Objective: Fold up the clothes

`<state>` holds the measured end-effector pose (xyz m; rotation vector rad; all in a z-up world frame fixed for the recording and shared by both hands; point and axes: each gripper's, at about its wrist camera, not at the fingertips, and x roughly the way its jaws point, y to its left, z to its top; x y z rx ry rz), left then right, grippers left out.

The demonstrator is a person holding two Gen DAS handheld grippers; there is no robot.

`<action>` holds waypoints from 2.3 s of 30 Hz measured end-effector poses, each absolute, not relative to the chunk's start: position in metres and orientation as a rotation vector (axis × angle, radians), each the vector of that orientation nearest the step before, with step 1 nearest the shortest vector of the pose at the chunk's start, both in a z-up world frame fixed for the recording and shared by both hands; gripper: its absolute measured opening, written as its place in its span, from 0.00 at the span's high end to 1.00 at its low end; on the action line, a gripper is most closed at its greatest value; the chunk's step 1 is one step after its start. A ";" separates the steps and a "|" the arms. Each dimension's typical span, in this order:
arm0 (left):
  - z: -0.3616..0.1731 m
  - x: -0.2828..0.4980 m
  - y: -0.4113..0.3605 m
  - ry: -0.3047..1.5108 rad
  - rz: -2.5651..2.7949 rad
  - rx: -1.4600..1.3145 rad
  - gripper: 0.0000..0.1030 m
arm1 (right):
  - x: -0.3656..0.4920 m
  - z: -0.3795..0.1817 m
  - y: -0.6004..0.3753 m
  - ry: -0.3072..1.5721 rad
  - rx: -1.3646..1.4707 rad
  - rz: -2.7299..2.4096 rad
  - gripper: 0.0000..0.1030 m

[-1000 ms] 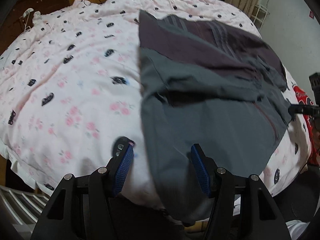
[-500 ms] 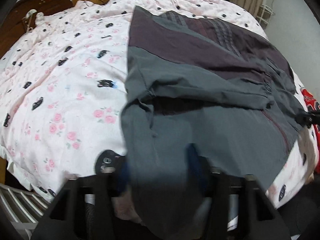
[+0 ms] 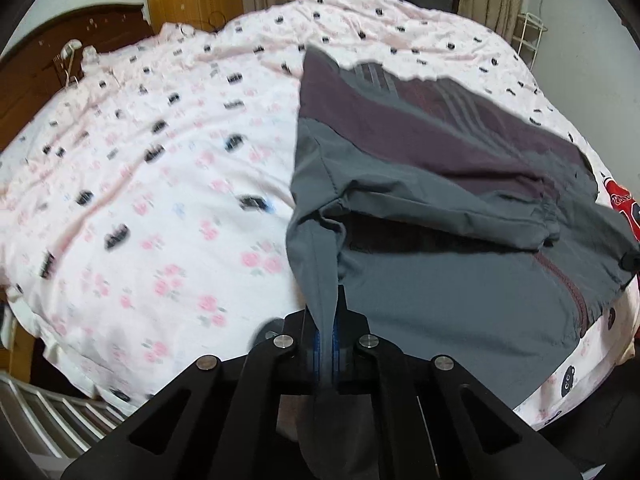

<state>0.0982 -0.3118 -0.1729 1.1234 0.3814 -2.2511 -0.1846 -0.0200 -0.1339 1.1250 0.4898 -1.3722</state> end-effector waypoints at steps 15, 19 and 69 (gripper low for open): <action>-0.183 0.116 -0.330 0.311 -2.056 1.347 0.87 | -0.137 -0.155 -0.022 0.621 1.128 -1.233 0.84; -0.179 0.138 -0.346 0.481 -1.962 1.330 0.54 | -0.128 -0.171 -0.019 0.636 1.159 -1.189 0.84; -0.201 -0.029 -0.517 1.334 -2.178 1.086 0.37 | -0.312 -0.171 -0.317 0.606 1.319 -1.193 0.63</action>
